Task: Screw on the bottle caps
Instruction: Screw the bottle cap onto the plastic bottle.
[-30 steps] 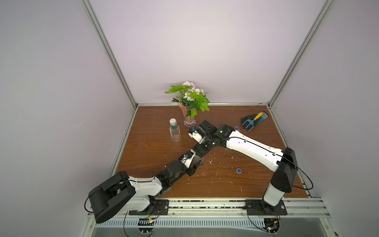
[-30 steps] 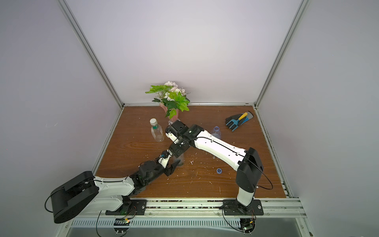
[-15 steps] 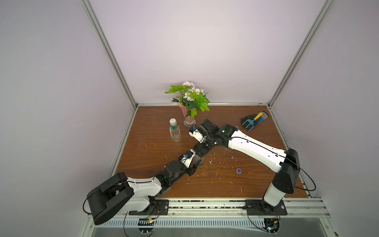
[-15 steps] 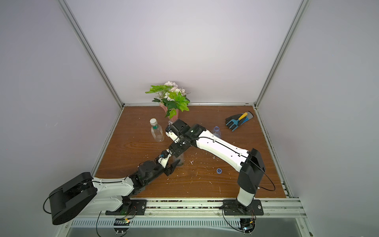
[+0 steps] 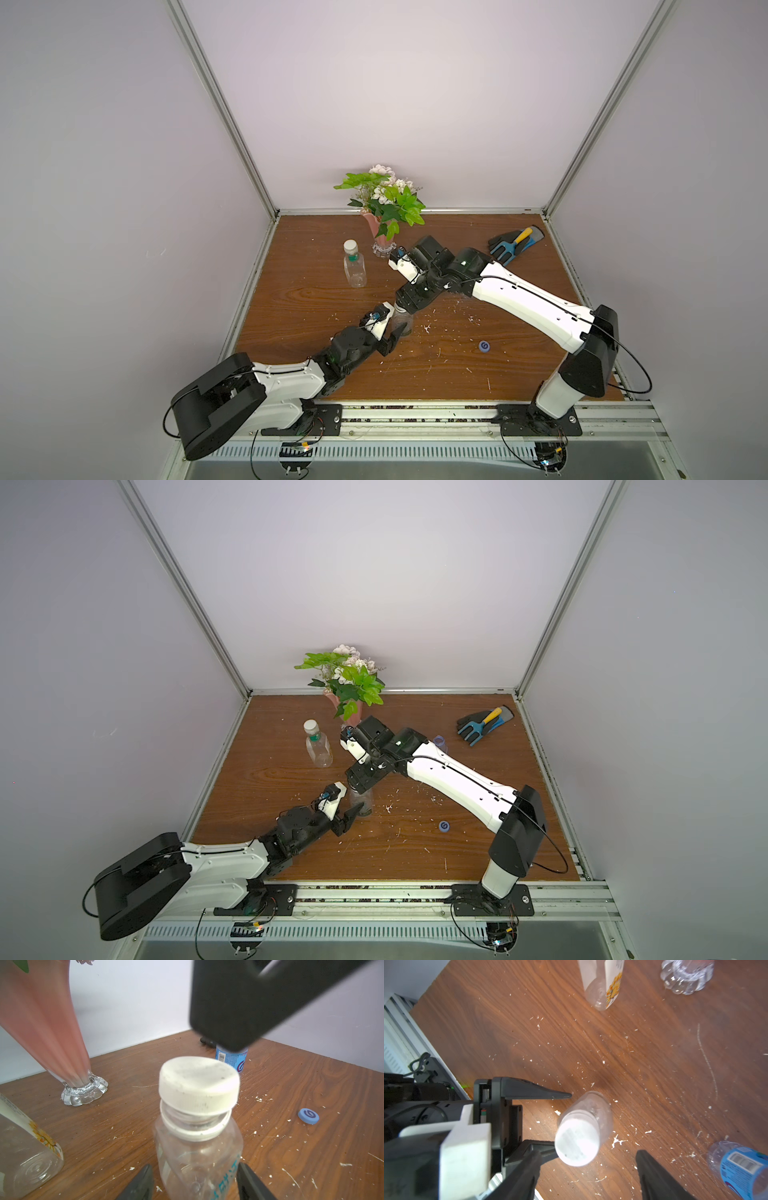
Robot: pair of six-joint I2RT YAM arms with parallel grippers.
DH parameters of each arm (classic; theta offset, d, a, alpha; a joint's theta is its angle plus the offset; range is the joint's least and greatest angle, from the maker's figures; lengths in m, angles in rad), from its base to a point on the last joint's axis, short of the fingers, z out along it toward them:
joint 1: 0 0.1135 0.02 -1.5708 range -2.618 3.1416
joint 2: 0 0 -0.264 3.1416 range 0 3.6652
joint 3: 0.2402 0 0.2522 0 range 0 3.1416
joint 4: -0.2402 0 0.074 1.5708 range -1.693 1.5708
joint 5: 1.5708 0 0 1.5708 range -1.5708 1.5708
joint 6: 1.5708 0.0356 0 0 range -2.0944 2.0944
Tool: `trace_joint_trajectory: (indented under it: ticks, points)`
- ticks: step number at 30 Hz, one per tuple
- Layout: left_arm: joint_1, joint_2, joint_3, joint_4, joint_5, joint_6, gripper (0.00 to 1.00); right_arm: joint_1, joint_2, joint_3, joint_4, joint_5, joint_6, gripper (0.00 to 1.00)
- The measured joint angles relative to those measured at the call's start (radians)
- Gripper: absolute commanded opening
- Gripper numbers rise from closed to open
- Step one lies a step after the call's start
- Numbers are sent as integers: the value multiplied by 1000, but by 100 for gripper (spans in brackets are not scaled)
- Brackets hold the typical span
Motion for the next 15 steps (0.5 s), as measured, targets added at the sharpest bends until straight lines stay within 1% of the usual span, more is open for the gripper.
trace_joint_trajectory:
  ticks: [15]
  points:
    - [0,0,0,0,0,0,65,-18,5,-2,24,0,2,77]
